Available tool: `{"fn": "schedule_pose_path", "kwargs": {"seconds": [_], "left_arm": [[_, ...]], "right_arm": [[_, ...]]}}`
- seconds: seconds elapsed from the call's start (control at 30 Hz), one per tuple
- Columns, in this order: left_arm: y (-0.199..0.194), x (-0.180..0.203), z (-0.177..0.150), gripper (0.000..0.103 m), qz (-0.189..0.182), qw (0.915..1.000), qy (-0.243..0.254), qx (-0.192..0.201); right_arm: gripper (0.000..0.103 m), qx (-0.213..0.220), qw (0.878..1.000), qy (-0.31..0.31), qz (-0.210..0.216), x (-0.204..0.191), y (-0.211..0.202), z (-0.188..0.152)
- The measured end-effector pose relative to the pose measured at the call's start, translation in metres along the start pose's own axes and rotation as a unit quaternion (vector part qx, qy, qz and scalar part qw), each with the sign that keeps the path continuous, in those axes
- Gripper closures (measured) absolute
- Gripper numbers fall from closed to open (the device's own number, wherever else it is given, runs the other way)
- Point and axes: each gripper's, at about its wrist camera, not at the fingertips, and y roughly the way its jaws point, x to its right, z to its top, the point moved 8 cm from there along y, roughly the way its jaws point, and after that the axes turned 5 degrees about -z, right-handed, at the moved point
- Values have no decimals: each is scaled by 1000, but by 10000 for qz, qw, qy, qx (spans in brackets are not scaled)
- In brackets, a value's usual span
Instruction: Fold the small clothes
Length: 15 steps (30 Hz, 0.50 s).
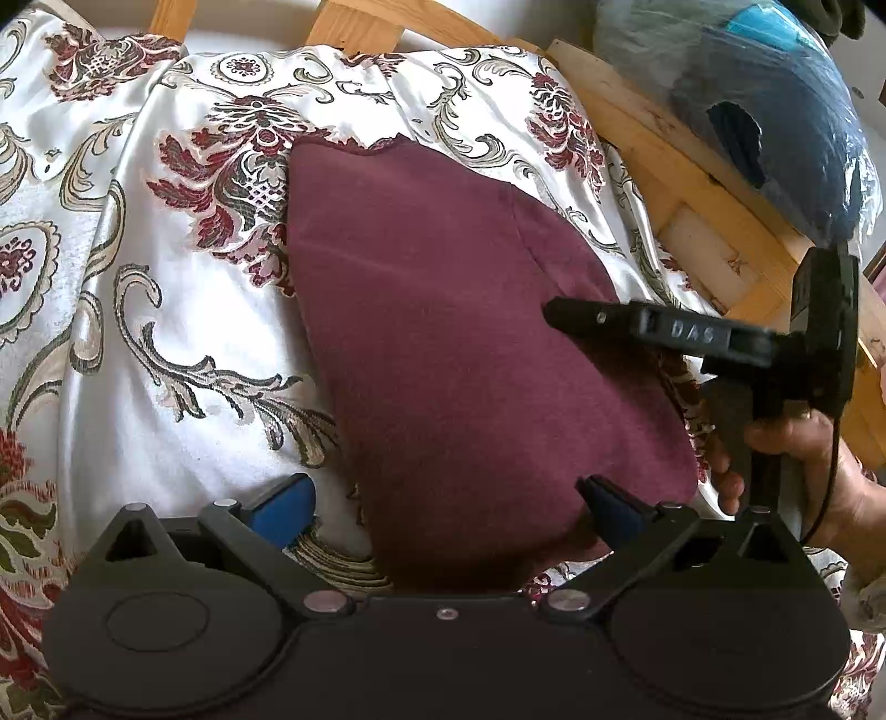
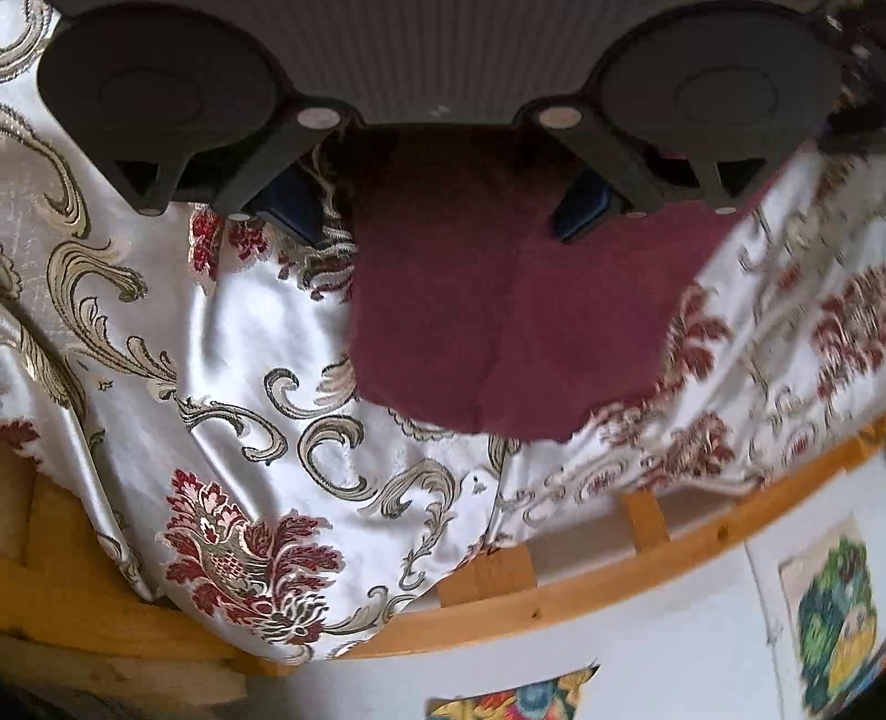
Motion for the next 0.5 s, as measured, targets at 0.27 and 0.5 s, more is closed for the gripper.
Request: {"fn": "schedule_pose_path", "kwargs": {"seconds": [0.27, 0.5], "left_arm": [[-1, 0, 1, 0, -12, 10000, -38, 25], [-15, -5, 13, 1, -244, 9979, -428, 430]], "right_arm": [[4, 30, 9996, -206, -181, -4, 3, -6], [3, 152, 9997, 94, 159, -1, -3, 4]]}}
